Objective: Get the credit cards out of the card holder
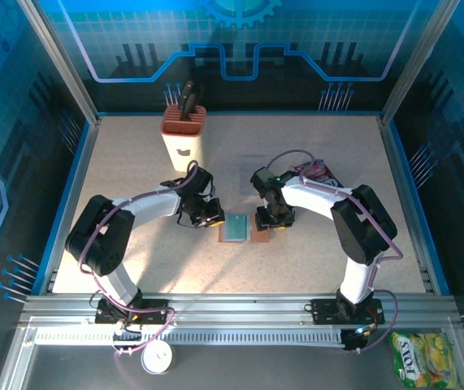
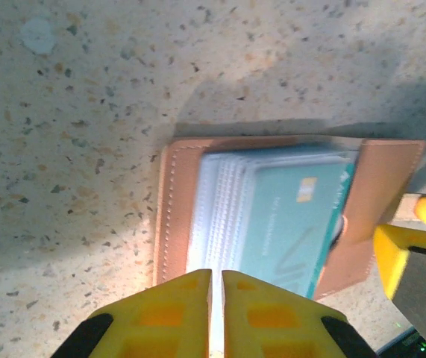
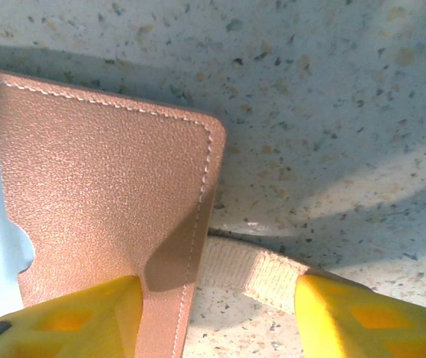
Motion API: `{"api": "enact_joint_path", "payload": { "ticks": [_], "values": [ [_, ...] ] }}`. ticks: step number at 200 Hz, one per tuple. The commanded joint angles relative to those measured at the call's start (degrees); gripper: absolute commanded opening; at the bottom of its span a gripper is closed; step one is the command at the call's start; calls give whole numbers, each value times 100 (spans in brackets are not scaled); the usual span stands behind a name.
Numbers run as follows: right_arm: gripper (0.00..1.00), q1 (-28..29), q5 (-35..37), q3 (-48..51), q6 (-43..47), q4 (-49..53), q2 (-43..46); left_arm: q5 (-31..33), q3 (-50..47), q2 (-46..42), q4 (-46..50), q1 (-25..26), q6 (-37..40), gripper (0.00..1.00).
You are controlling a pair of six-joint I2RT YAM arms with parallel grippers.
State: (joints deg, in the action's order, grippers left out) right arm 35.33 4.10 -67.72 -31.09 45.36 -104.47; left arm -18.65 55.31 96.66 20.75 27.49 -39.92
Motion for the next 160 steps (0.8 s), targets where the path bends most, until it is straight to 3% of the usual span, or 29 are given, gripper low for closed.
{"api": "enact_joint_path", "payload": {
  "ticks": [1, 74, 160],
  "values": [
    [57, -15, 91, -146, 59, 116, 121, 48, -23, -208, 221, -35, 112, 13],
    [52, -112, -132, 20, 77, -287, 11, -208, 79, -170, 109, -30, 43, 13],
    [31, -201, -454, -166, 225, -532, -170, -280, -73, -165, -75, -16, -60, 14]
  ]
}}
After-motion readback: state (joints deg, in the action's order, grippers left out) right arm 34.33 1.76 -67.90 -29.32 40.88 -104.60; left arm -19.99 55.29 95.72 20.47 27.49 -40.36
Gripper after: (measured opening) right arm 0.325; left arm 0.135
